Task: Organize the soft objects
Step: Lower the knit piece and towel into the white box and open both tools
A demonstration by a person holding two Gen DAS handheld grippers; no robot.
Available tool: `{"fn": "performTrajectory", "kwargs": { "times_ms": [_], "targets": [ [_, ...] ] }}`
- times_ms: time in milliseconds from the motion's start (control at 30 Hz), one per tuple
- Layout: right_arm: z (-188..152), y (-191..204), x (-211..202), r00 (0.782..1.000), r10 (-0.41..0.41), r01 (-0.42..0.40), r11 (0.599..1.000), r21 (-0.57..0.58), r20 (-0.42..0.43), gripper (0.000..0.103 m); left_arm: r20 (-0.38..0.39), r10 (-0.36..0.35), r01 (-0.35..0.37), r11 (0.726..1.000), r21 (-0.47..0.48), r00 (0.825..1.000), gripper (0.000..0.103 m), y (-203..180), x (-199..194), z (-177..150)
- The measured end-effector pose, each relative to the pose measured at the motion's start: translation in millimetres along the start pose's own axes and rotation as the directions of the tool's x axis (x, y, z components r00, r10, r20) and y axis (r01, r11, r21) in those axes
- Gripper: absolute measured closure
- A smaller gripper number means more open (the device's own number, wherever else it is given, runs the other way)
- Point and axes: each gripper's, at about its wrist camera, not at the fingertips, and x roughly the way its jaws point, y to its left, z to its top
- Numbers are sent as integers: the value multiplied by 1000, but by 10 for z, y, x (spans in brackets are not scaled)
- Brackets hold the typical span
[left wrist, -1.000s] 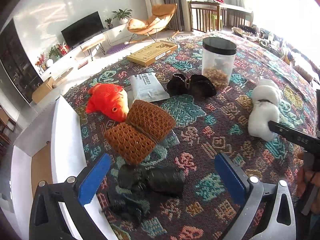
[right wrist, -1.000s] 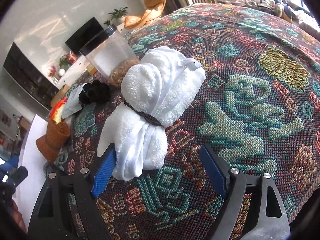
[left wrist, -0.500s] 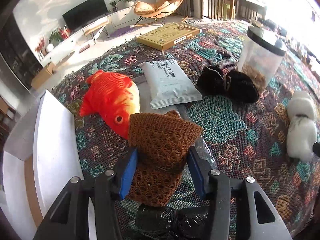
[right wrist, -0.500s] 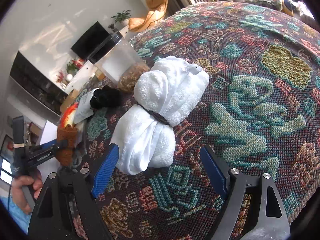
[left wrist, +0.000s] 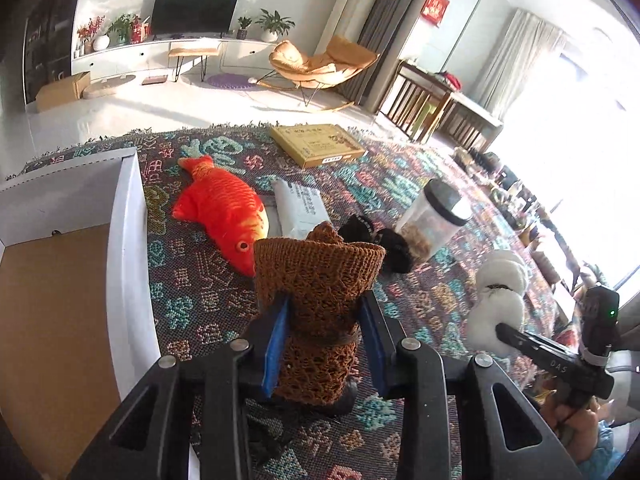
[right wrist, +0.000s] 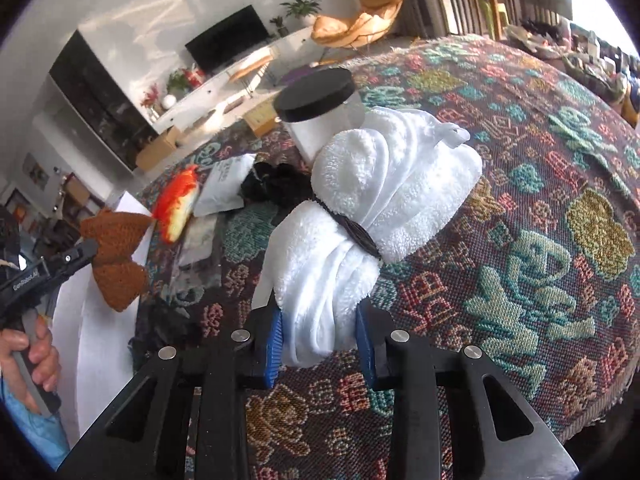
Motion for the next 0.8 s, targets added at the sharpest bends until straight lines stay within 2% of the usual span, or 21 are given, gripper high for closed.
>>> {"fn": "performTrajectory", "kwargs": {
  "times_ms": [100,200,300,333,367,400,433,467,500,533,567,633,667,733,800],
  "targets": [
    [-66,551,-169,998,59,-59,990,-129,1,70,71,-45,47,998,-29,996,68,91,-499,-74],
    [-189,1269,-333,981,192,-194,951,-242,-33,70,118,-4,10,999,-50,993,68,310,-1032,-196],
    [-378,2056,-423,933,344,-360,874,-326,-107,69,125,126,-117,990,-76,984,68,627,-1453,-357],
    [-458,2308,-425,911,386,-411,844,-344,-142,68,114,192,-183,980,-81,975,68,743,-1545,-424],
    [-546,2533,-402,893,414,-450,819,-356,-177,67,93,272,-264,960,-89,958,66,862,-1609,-493],
    [-636,2741,-365,873,437,-487,793,-366,-215,59,67,355,-348,932,-102,932,54,987,-1648,-558],
    [-727,2923,-321,854,454,-519,766,-379,-253,41,42,416,-410,905,-114,908,44,1111,-1666,-634],
    [-811,3064,-270,848,446,-529,749,-398,-287,25,23,462,-455,880,-134,887,17,1234,-1690,-699],
    [-885,3156,-238,851,429,-523,742,-418,-302,13,22,498,-488,857,-162,867,3,1344,-1717,-777],
    [-933,3201,-225,853,419,-520,737,-432,-311,14,36,523,-508,840,-192,852,3,1427,-1764,-843],
    [-960,3198,-233,856,416,-515,738,-436,-306,14,37,533,-513,830,-220,846,3,1499,-1780,-905],
    [-911,3002,-257,876,410,-482,764,-428,-254,14,34,512,-486,831,-270,858,3,1586,-1794,-991],
    [-818,2825,-239,895,391,-447,789,-421,-216,14,42,500,-468,835,-290,865,3,1597,-1783,-1027],
    [-644,2427,-152,946,305,-323,850,-415,-112,14,58,464,-425,850,-310,884,3,1536,-1734,-1072],
    [-443,1928,-15,981,192,-190,903,-385,-33,14,73,408,-370,879,-301,910,3,1400,-1663,-1069]
  ]
}}
